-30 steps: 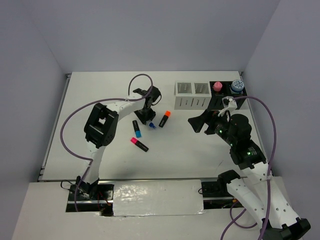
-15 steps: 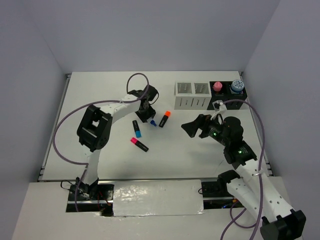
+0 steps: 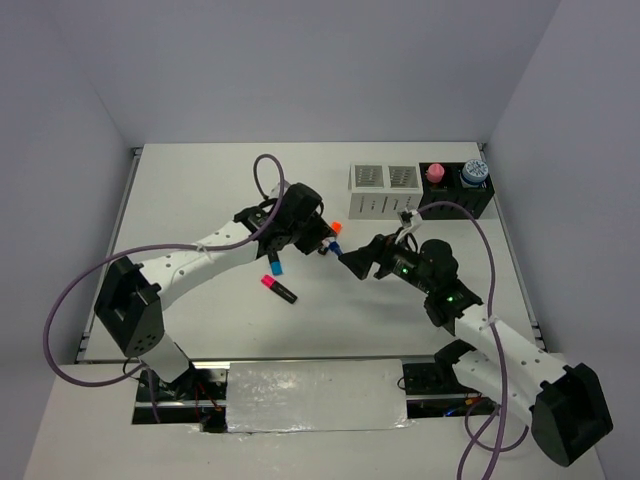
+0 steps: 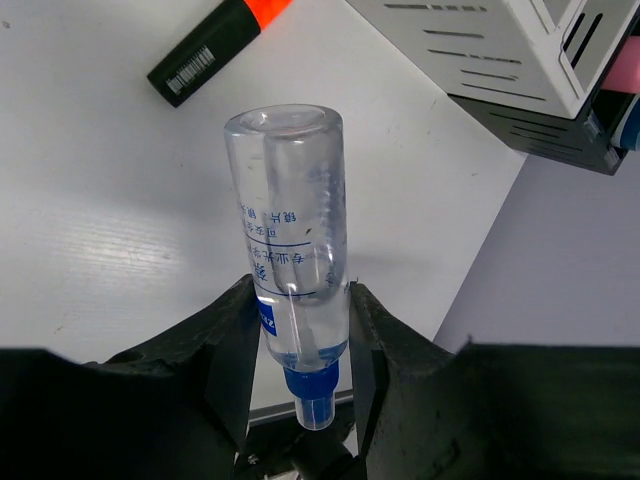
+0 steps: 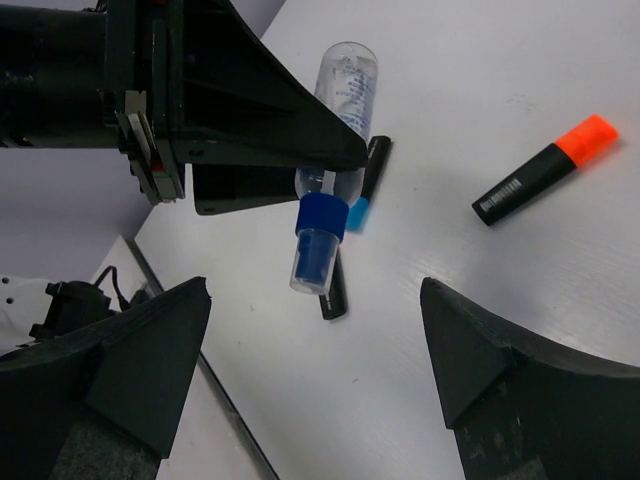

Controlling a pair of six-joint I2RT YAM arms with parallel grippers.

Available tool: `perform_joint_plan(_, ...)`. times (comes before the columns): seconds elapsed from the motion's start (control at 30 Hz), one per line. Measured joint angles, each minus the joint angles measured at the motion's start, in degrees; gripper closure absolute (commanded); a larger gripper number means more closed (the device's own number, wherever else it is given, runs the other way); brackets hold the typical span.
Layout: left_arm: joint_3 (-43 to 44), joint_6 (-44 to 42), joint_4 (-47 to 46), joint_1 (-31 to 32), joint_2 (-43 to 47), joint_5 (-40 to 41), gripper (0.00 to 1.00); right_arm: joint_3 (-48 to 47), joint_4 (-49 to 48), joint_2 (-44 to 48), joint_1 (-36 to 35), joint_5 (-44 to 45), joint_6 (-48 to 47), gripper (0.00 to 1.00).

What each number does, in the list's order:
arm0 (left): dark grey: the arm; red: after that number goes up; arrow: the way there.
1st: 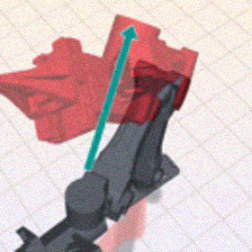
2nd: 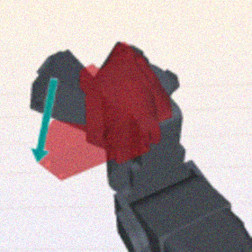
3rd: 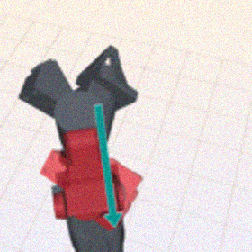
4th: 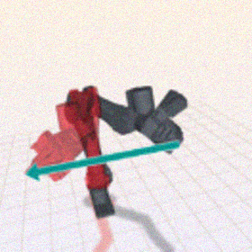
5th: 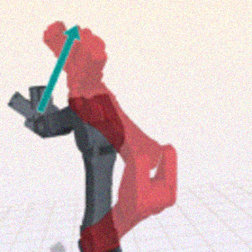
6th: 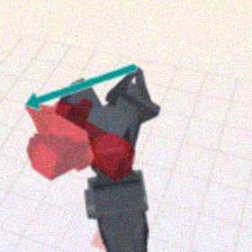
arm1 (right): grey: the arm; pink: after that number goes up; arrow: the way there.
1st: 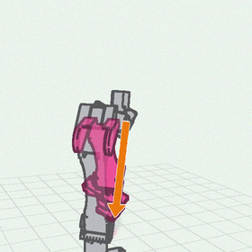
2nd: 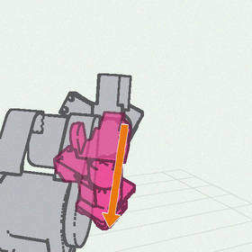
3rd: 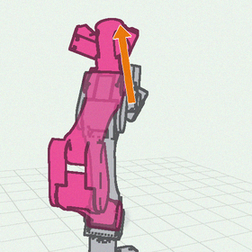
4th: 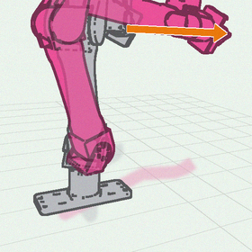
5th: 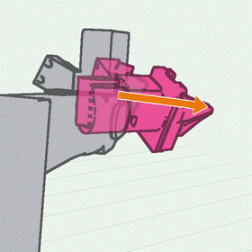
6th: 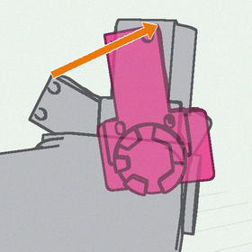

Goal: Sort the stationery into containers
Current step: Pick up the stationery from the center of the board, then place the stationery in the storage box.

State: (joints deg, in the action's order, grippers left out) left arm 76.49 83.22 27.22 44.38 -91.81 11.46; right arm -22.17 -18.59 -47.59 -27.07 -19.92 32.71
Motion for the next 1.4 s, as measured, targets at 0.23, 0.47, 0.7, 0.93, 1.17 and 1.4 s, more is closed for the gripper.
perform_joint_plan(0.23,0.0,1.4,-1.1,2.4,0.0,0.1,1.0,-1.6,-2.8,-4.6,-4.1,4.5,0.9,0.12)
perform_joint_plan(0.47,0.0,3.2,-2.6,3.9,0.0,0.2,1.0,-1.8,-6.8,-6.4,-8.0,12.5,2.8,0.23)
perform_joint_plan(0.7,0.0,5.6,-4.9,4.6,0.2,1.2,1.0,-0.9,-12.3,-7.7,-9.7,18.1,4.3,0.31)
perform_joint_plan(0.93,0.0,7.1,-5.8,4.9,0.2,1.9,1.0,-0.9,-15.1,-10.9,-11.5,22.9,5.1,0.35)
perform_joint_plan(1.17,0.0,7.2,-6.7,5.0,0.3,2.4,1.0,0.3,-18.8,-12.0,-12.1,26.6,5.2,0.52)
perform_joint_plan(1.4,-0.9,7.2,-8.0,5.2,0.9,3.2,0.98,0.8,-21.6,-13.5,-12.1,26.9,3.2,1.0)
